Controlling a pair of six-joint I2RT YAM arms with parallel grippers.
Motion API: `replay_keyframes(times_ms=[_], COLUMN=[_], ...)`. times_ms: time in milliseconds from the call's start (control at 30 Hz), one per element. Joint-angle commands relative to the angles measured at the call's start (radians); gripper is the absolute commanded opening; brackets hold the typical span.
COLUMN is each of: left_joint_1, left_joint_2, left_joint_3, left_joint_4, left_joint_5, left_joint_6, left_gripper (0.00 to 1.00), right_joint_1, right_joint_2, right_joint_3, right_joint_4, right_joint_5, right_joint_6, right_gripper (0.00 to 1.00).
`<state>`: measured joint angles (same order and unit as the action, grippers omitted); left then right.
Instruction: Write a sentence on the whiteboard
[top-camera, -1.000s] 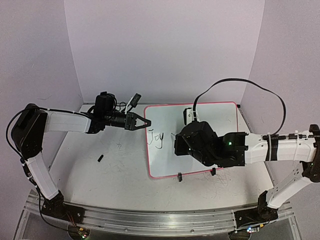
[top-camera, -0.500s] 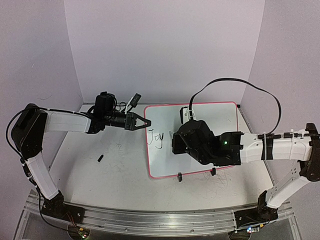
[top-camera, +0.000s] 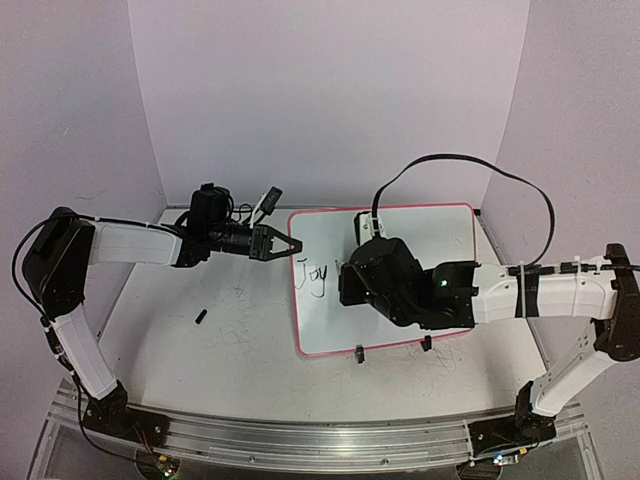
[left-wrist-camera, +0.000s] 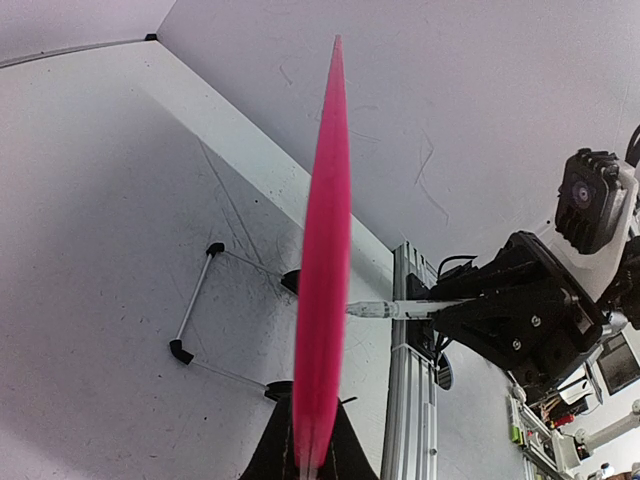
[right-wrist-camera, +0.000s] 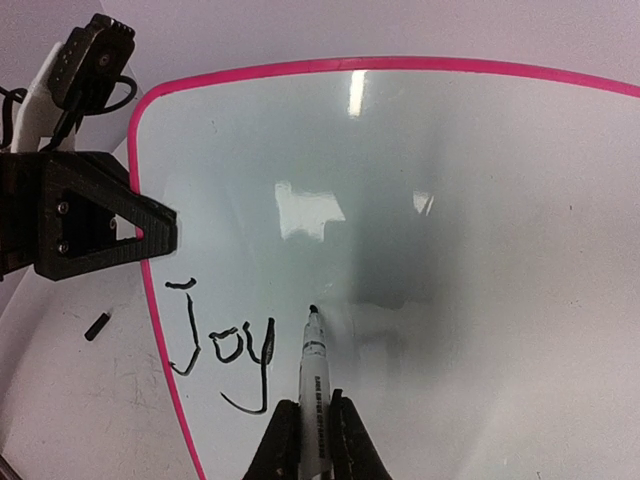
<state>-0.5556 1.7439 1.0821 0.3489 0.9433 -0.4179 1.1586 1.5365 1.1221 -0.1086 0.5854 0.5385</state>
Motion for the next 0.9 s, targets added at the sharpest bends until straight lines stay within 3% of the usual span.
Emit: replay_keyframes(times_ms=[0, 567, 867], left_joint_1=[0.002, 0.002, 0.002], left_joint_2=[-0.006, -0.01, -0.008], left_joint_3=[-0.002, -0.004, -0.002], left_joint_4=[-0.021, -0.021, -0.02], left_joint_5=[-0.007, -0.007, -0.005], left_joint_6=[-0.024, -0.024, -0.025], left_gripper=[0.0, 0.0, 0.0], right_joint_1=[-0.008, 0.007, 0.008], right_joint_2=[0.01, -0.073, -0.013], right_joint_3=[0.025, -0.019, 0.005], right_joint_4=[0.028, -0.003, -0.012], right_joint_5=[0.021, 0.008, -0.012], right_joint_6=[-0.004, 0.025, 0.029], right_gripper=[0.0, 0.0, 0.0])
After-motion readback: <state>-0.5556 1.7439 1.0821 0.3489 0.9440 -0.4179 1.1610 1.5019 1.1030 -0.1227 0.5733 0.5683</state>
